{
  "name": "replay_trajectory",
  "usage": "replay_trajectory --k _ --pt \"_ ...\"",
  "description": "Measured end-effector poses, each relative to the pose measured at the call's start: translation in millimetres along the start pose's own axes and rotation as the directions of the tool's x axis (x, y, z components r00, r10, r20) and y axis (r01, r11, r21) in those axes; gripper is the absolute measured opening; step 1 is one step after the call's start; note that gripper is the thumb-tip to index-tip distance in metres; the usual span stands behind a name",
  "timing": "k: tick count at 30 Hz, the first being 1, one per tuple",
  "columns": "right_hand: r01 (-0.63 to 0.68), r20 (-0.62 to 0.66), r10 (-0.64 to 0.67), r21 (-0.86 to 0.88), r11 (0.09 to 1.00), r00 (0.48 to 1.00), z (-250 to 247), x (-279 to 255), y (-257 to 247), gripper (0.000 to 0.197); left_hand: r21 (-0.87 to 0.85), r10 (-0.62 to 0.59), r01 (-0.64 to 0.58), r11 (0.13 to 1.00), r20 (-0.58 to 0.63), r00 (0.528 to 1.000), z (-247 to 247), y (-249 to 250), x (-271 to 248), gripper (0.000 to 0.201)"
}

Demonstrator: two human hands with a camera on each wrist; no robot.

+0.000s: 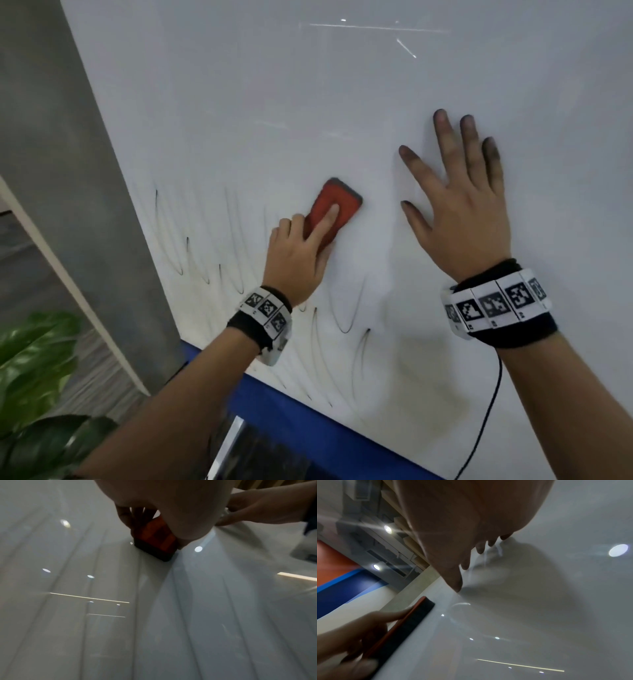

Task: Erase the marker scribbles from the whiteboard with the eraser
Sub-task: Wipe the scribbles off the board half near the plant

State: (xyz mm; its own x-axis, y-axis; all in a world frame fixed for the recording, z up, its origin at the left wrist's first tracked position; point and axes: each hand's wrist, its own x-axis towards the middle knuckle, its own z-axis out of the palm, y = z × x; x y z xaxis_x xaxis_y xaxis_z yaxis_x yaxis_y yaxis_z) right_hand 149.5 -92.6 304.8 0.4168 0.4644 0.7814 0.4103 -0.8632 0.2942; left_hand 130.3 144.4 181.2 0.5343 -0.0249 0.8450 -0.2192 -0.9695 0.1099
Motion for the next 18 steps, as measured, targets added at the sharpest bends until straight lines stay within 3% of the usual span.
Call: replay_trajectory --k 2,5,6,7,9,12,13,16,18 --pt "0.016 0.005 -0.016 0.004 1.000 1.000 -0.4 -3.6 5.0 0.065 -0.101 -0.242 0.236 0.966 -0.050 0.969 -8.8 -21.2 17.5 0.070" --pt "0.007 0.003 -0.007 0.023 1.000 1.000 -0.8 -9.3 7.1 0.065 -0.279 -0.624 0.580 0.766 -0.105 0.774 -15.6 -46.2 42.7 0.074" --pt "0.005 -0.001 -0.005 0.026 1.000 1.000 -0.1 -10.0 4.8 0.065 -0.289 -0.677 0.627 0.723 -0.120 0.726 -13.7 -46.5 45.5 0.074" --pt "0.001 -0.003 -0.001 0.029 1.000 1.000 0.9 -12.5 3.9 0.065 -0.273 -0.693 0.647 0.712 -0.128 0.709 -7.8 -36.6 42.8 0.074" --pt "-0.011 -0.004 0.011 0.036 0.999 1.000 3.9 -17.6 0.3 0.065 -0.241 -0.649 0.612 0.753 -0.117 0.752 13.8 3.5 15.8 0.074" --pt "-0.014 0.003 0.014 0.049 0.999 1.000 8.5 -26.0 -0.6 0.065 -0.198 -0.404 0.410 0.890 0.068 0.912 47.1 85.6 -62.9 0.073" --pt "0.002 0.008 -0.002 0.050 0.999 1.000 9.0 -29.7 1.5 0.065 -0.164 -0.320 0.337 0.927 0.120 0.940 54.5 103.7 -86.7 0.070" --pt "0.036 0.016 -0.037 0.035 0.999 0.999 9.6 -43.1 14.5 0.062 -0.131 -0.219 0.238 0.962 0.143 0.965 65.8 106.9 -107.6 0.061" --pt "0.013 0.007 -0.013 0.019 1.000 1.000 10.1 -54.8 23.1 0.061 -0.126 -0.278 0.290 0.949 0.106 0.955 59.1 84.5 -91.2 0.063"
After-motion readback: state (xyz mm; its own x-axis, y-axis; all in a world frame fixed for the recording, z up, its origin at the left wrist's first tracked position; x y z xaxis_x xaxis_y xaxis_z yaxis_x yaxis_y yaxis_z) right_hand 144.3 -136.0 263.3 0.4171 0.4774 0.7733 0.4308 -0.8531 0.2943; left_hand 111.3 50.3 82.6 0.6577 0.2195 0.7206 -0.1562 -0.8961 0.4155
